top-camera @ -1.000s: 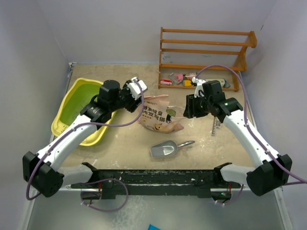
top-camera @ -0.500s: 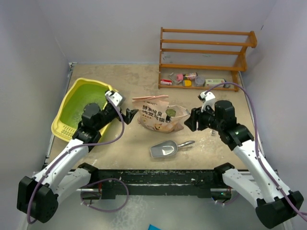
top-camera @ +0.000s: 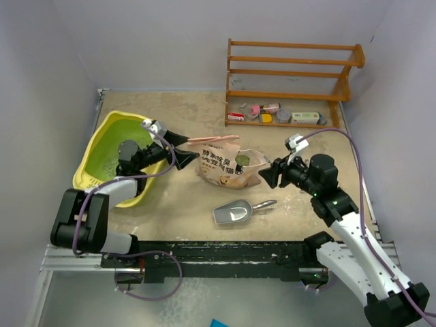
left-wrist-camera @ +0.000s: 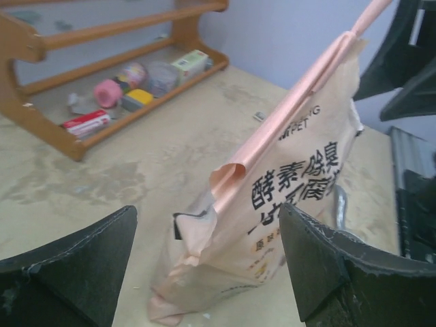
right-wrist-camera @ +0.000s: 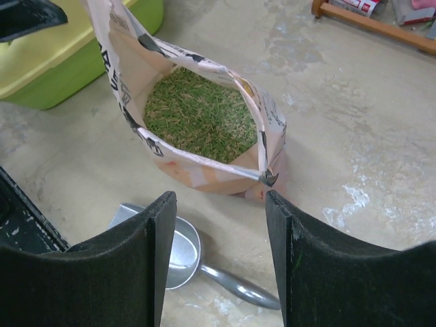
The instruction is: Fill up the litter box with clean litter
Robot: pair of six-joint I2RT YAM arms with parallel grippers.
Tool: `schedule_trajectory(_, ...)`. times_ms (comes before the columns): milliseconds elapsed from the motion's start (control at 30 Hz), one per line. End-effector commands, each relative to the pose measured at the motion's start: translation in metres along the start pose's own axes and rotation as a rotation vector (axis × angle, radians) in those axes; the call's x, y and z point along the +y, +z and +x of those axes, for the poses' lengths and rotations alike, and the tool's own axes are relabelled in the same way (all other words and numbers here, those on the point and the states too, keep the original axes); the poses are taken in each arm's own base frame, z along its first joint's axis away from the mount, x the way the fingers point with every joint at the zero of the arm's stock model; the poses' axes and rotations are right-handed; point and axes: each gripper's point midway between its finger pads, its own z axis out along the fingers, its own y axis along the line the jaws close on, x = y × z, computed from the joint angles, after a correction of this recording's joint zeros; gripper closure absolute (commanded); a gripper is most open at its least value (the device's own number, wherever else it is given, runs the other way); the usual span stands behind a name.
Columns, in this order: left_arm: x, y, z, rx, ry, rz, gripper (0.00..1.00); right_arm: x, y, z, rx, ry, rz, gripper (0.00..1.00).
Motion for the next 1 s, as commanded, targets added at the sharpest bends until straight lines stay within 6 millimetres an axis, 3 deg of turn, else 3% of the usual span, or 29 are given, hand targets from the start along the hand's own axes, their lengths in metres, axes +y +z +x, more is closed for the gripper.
schedule_trajectory(0, -0.041, 0.005, -0.036, -0.089, 0.048, 0.276, 0.14, -0.004, 0.008, -0.019, -0.055, -0.03, 0.008, 0.43)
schedule_trajectory(300, -0.046, 0.008, -0.046, -0.146, -0.008, 0.338, 0.23, -0.013, 0.02, -0.011, -0.049, -0.041, 0.018, 0.43)
schedule_trajectory(600, -0.037, 0.023, -0.026, -0.086, -0.064, 0.38, 0.28, 0.011, 0.041, -0.003, -0.106, -0.084, -0.188, 0.41)
schedule_trajectory(967, -0.035, 0.03, -0.026, -0.095, -0.052, 0.382, 0.38, 0.012, 0.049, -0.012, -0.228, -0.13, -0.222, 0.42)
